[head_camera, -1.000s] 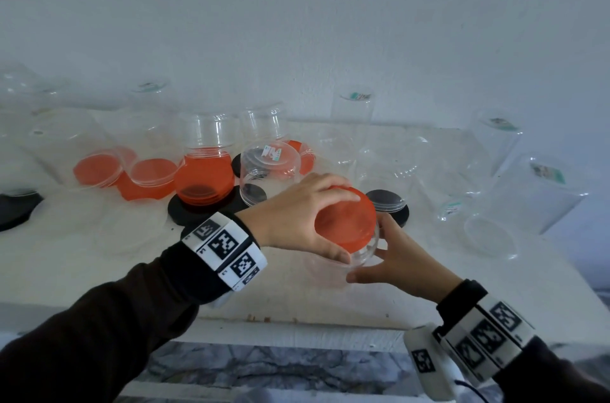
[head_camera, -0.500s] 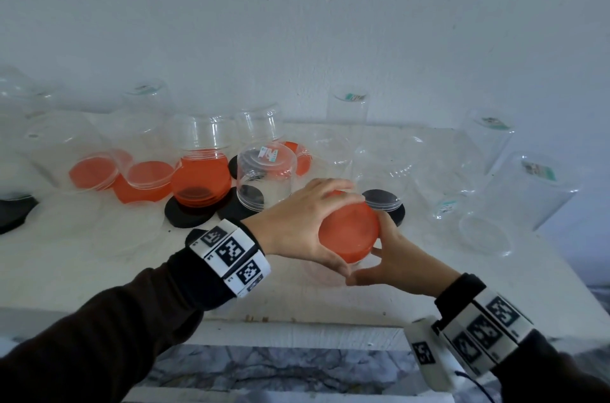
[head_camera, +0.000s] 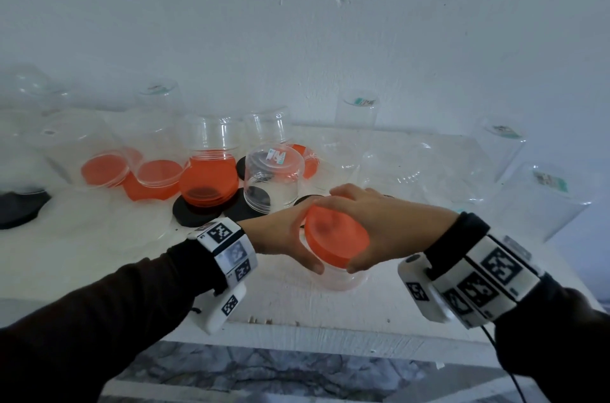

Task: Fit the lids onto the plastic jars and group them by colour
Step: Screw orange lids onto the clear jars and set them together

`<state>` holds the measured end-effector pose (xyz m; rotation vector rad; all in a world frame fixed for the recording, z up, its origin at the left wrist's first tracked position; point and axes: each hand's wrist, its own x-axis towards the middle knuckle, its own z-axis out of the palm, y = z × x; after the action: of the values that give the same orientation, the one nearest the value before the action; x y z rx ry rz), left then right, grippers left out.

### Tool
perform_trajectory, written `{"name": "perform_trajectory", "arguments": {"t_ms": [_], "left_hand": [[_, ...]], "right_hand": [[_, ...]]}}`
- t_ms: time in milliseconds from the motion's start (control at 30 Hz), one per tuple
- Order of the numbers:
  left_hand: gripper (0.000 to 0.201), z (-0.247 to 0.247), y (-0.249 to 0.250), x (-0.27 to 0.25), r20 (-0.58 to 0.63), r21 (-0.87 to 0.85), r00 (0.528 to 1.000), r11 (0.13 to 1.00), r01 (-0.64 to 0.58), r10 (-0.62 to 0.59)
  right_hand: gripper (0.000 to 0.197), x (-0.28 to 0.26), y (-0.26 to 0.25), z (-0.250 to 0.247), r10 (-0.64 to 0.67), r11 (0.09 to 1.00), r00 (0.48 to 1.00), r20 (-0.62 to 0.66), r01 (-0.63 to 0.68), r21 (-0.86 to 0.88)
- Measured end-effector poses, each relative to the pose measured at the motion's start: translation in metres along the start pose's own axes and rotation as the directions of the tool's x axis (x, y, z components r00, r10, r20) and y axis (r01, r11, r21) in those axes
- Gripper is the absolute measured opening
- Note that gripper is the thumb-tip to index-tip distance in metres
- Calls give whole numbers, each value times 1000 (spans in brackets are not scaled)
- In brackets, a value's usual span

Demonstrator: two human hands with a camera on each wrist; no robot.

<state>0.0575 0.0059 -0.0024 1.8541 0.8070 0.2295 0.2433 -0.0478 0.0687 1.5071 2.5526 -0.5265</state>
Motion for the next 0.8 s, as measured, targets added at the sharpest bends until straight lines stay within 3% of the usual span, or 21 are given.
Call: {"name": "perform_trajectory", "arguments": {"t_ms": [233, 500, 800], "left_hand": [[98, -1, 0, 3, -8, 44, 999, 998, 37, -37], [90, 0, 3, 2, -52, 38, 999, 999, 10, -8], [86, 0, 3, 3, -45, 39, 999, 999, -5, 7]], "right_hand": [[98, 6, 0, -6, -54, 999, 996, 73, 53, 10], [91, 3, -7, -6, 4, 997, 1000, -31, -6, -83], [90, 2, -11, -5, 39, 989, 998, -55, -46, -140]]}}
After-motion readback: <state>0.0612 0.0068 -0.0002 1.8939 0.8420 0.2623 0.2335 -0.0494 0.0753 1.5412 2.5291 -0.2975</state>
